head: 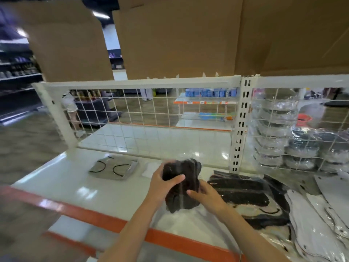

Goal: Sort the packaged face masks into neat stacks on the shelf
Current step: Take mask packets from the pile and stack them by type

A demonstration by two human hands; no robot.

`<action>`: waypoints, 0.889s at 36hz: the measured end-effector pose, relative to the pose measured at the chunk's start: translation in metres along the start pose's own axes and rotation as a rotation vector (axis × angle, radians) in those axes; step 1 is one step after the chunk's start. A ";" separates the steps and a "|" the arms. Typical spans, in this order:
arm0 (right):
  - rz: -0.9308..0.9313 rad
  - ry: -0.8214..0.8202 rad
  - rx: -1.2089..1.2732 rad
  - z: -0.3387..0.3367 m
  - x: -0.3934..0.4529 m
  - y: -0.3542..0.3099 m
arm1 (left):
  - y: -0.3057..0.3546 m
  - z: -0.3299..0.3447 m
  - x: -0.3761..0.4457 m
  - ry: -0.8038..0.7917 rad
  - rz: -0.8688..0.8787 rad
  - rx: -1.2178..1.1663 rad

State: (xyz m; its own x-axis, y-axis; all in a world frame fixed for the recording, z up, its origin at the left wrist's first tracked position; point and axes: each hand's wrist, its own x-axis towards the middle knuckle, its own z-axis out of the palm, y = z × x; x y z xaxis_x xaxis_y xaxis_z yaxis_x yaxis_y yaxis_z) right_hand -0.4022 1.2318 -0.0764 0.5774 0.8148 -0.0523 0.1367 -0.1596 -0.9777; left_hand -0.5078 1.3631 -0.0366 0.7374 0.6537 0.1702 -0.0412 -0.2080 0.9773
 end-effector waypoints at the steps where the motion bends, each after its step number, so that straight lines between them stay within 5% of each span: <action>1: 0.011 -0.009 -0.031 0.002 0.002 0.003 | -0.004 0.000 0.000 0.006 -0.042 0.005; 4: 0.065 0.014 -0.053 0.009 0.007 0.007 | -0.010 -0.002 0.005 0.066 -0.147 -0.047; 7: 0.132 0.101 -0.026 0.013 0.015 0.007 | -0.011 -0.010 0.015 0.214 -0.293 -0.452; 12: 0.202 0.113 0.360 0.023 0.025 0.000 | -0.019 -0.032 0.023 0.198 -0.335 -0.709; 21: 0.010 0.150 0.085 0.047 0.057 -0.018 | -0.039 -0.120 0.028 0.349 -0.095 -0.155; 26: 0.056 0.245 -0.015 0.061 0.072 0.000 | -0.075 -0.143 0.028 0.143 -0.130 0.123; 32: 0.122 0.291 0.044 0.072 0.076 -0.002 | -0.099 -0.141 0.034 0.015 -0.180 0.019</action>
State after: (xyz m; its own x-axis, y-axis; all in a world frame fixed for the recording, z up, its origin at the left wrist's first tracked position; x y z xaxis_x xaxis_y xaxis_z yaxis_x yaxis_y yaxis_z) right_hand -0.4167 1.3342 -0.0926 0.7944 0.5963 -0.1157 0.0207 -0.2169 -0.9760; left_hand -0.5742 1.5084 -0.1097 0.7213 0.6926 -0.0051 0.1036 -0.1006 0.9895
